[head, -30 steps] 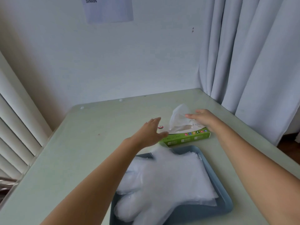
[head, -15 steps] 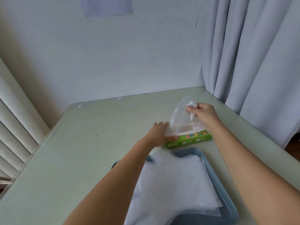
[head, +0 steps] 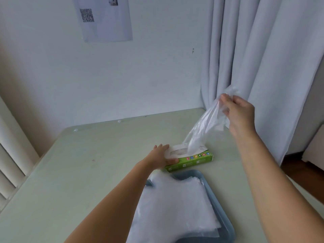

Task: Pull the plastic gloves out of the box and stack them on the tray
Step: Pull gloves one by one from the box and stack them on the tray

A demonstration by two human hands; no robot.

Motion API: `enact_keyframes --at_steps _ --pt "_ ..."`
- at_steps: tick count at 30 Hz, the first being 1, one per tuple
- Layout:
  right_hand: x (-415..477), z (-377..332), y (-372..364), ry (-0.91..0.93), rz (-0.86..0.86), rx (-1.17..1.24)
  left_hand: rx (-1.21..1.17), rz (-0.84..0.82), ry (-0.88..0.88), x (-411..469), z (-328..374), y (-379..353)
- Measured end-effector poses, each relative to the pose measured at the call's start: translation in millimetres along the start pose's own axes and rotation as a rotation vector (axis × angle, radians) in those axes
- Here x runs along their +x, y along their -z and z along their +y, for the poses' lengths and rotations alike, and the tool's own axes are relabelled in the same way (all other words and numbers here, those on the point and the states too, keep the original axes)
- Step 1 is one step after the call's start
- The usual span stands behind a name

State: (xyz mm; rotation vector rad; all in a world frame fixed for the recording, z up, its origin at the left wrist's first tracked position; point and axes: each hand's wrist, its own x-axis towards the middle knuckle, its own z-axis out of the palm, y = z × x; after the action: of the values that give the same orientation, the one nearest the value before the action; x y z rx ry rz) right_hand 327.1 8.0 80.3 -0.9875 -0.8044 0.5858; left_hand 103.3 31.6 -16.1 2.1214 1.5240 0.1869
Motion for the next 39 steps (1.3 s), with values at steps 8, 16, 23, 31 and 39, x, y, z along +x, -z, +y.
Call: enact_keyframes --at_steps 8,16,23,31,39 --pt "-30 -19 1 -0.119 -0.392 -0.277 -0.719 0.426 -0.091 -22 41 29" --pt "-55 -3 -22 -0.125 -0.534 -0.419 -0.744 0.327 -0.342 -60 81 24" --pt "-65 -9 -34 -0.218 -0.525 -0.454 -0.839 0.367 -0.29 -66 70 31" --pt "-58 -7 -52 -0.41 -0.452 -0.289 -1.184 0.293 -0.201 -75 57 48" --pt "-42 36 -46 -0.285 -0.662 -0.226 -1.729 0.599 0.11 -66 3 94"
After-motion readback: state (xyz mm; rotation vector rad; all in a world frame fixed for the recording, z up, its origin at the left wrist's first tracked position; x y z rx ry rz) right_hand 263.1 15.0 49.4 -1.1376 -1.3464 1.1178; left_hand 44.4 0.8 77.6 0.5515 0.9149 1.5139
